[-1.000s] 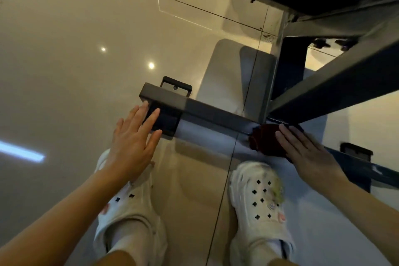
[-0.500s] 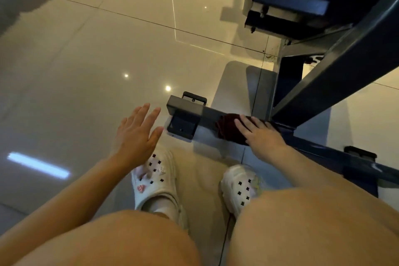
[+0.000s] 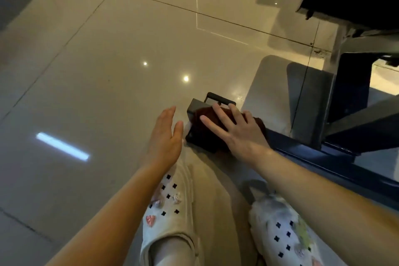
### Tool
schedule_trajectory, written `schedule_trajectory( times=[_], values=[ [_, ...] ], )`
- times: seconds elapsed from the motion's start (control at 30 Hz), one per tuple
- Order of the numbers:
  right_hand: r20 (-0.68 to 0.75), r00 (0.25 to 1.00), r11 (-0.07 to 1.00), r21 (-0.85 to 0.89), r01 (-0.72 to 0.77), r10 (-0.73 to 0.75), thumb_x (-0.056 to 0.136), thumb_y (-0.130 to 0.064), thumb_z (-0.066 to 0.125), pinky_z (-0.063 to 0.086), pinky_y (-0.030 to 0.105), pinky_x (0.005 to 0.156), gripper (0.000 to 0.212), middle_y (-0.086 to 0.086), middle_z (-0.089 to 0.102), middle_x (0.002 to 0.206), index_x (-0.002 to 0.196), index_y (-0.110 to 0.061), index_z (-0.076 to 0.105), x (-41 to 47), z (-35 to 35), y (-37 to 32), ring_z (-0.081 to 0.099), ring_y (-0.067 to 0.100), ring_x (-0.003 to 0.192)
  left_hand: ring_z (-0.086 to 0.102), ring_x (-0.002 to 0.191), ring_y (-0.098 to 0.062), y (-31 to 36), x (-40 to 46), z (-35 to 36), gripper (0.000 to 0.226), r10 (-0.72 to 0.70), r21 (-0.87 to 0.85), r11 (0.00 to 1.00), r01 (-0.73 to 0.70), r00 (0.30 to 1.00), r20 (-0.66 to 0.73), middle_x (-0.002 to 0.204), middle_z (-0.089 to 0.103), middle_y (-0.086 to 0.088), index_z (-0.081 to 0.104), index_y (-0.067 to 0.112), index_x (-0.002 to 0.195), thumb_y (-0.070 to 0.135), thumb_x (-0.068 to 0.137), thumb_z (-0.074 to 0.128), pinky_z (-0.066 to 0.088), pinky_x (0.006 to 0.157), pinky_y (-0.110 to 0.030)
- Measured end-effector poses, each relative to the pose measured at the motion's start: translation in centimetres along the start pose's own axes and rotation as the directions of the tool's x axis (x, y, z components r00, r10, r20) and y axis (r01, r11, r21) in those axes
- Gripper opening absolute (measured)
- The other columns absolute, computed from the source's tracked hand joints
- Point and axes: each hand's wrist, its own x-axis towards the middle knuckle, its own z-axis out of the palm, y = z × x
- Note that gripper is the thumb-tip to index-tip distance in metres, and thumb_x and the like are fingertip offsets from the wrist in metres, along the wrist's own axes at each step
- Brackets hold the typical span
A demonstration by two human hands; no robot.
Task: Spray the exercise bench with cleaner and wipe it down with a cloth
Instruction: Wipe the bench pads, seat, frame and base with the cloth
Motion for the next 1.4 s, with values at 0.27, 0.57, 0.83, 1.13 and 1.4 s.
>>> schedule_trajectory(
  times=[0.27,0.57,0.83,1.13,1.4],
  values=[
    [-0.058,0.997,0.998,0.047,-0.046,0.049,0.104,-0.042,0.035,0.033,0.055,0.108,0.071,0.014,-0.003,0.163,0.154,-0.025,-0.011,7.0,-1.0,-3.1,0.023,0.043,0.143,0.026,0.143,-0.014,-0.4,-0.1,0.4,0.05,0.085,-0.012,0.996,-0.087,0.992,-0.089,0.156,0.03,-0.001,0.027,0.018,0.151,0.024,0.103,0.04,0.021,0.119,-0.036],
    [-0.21,0.974,0.996,0.052,-0.076,0.085,0.092,-0.03,0.057,0.04,0.051,0.106,0.069,0.015,0.036,0.154,0.151,-0.016,0.023,-4.7,3.3,4.1,0.046,0.038,0.13,0.015,0.147,-0.015,-0.6,0.3,2.1,0.052,0.235,0.204,0.95,-0.236,0.971,0.028,0.161,0.014,0.002,0.02,0.024,0.153,0.033,0.104,0.035,0.013,0.115,-0.032],
    [-0.074,0.929,0.932,0.017,-0.362,0.362,0.103,-0.049,0.011,0.023,0.045,0.114,0.06,0.014,0.036,0.153,0.151,-0.015,0.023,-20.1,6.5,11.1,0.033,0.03,0.137,0.026,0.143,-0.029,0.3,-0.7,3.6,0.058,0.316,0.313,0.896,-0.316,0.947,0.052,0.158,0.024,-0.009,0.035,0.018,0.149,0.041,0.096,0.03,0.023,0.114,-0.048],
    [-0.267,0.88,0.919,0.149,-0.365,0.393,0.091,-0.01,0.039,0.04,0.062,0.1,0.055,0.025,0.052,0.137,0.145,-0.014,0.039,-18.6,6.9,8.3,0.052,0.047,0.119,0.034,0.135,-0.032,1.7,-3.3,5.2,0.055,0.445,0.404,0.8,-0.444,0.89,0.097,0.152,0.034,-0.013,0.042,0.013,0.144,0.041,0.097,0.032,0.03,0.108,-0.052],
    [-0.101,0.96,0.965,0.057,-0.255,0.26,0.098,-0.018,0.044,-0.004,0.043,0.12,0.081,0.01,-0.006,0.164,0.153,-0.02,-0.015,-8.6,3.7,3.5,0.001,0.028,0.151,0.023,0.144,-0.027,3.8,-3.6,7.4,0.06,0.479,0.448,0.743,-0.497,0.863,0.161,0.157,0.027,-0.01,0.029,0.015,0.15,0.042,0.096,0.028,0.018,0.114,-0.055]
  ],
)
